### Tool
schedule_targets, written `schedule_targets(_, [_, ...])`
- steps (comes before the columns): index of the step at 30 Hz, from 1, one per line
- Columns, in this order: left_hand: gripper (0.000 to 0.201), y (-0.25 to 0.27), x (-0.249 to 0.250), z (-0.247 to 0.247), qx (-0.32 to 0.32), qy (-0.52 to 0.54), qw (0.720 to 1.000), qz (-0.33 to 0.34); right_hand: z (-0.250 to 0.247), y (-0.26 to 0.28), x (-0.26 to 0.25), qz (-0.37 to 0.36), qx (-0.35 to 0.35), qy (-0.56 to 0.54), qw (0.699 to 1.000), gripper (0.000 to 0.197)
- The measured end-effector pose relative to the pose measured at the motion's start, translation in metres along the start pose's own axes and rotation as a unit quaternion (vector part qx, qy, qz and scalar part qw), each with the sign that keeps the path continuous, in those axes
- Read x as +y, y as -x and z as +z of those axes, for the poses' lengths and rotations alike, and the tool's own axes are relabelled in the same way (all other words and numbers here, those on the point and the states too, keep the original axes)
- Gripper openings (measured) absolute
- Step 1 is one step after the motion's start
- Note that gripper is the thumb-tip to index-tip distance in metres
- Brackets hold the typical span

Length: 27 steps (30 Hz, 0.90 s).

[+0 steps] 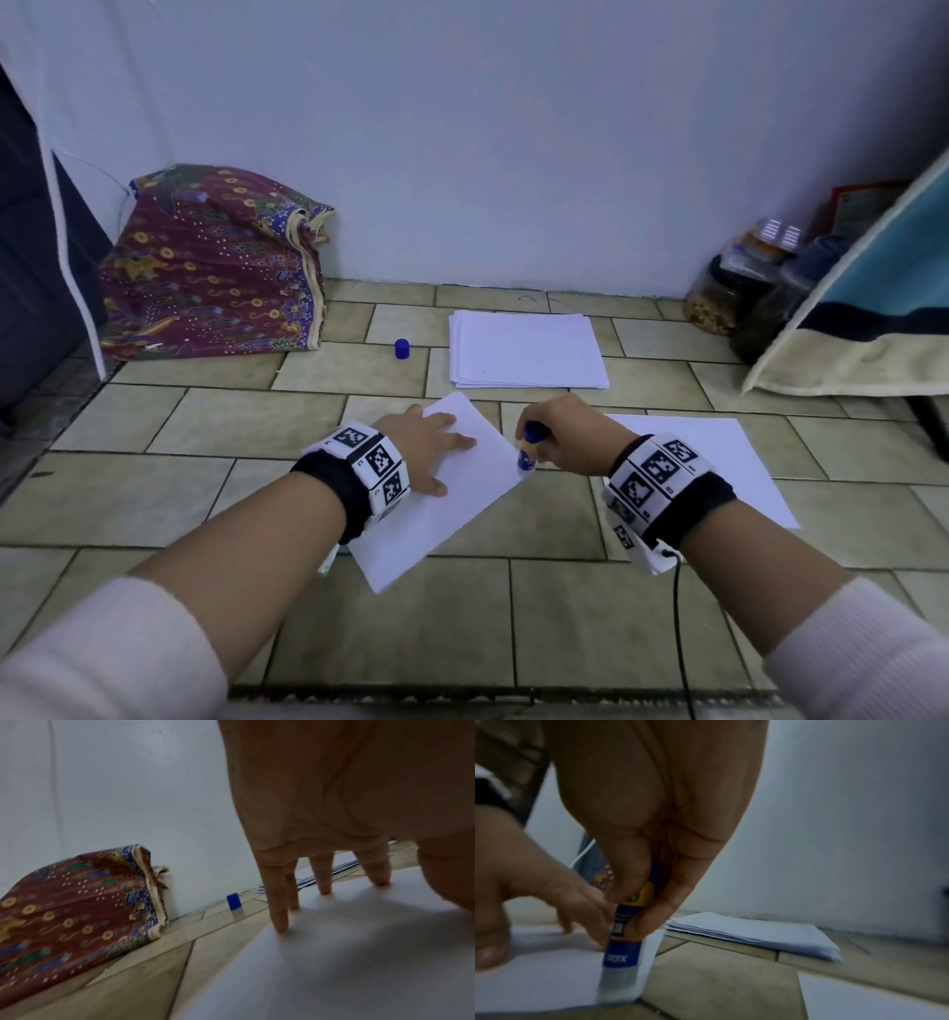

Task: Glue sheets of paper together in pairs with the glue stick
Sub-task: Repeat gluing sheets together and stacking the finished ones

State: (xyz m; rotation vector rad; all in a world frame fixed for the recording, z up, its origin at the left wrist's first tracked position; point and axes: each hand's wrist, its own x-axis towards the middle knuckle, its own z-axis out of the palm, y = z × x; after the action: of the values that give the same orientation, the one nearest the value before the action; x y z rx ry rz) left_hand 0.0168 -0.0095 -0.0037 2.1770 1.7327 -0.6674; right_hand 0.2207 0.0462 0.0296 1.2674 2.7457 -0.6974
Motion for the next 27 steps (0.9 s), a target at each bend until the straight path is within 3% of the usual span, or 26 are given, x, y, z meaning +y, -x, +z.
schedule_targets(5, [0.078,0.007,0.005,0.008,0.102,0.028,0.994,-0.014,-0.005,-0.002,0.007,0.045,0.112,-0.092,0.988,0.015])
schedule_targets(9, [0.064,0.008,0.005,0.012,0.076,0.058,0.994,0.052,-0.001,-0.012,0.007,0.072,0.137,-0.113,0.982,0.019])
schedule_targets(15, [0.072,0.012,0.001,0.002,0.046,0.008,0.999,-0.004,0.009,-0.034,-0.007,0.078,0.137,-0.131,0.979,0.022])
schedule_targets(21, [0.083,0.012,-0.002,0.012,0.061,0.109,0.990,-0.062,0.014,-0.059,-0.032,0.039,0.135,-0.120,0.983,0.024])
schedule_targets(27, [0.081,0.011,0.000,0.011,0.065,0.175,0.978,-0.098,0.016,-0.084,-0.055,0.017,0.070,-0.051,0.996,0.027])
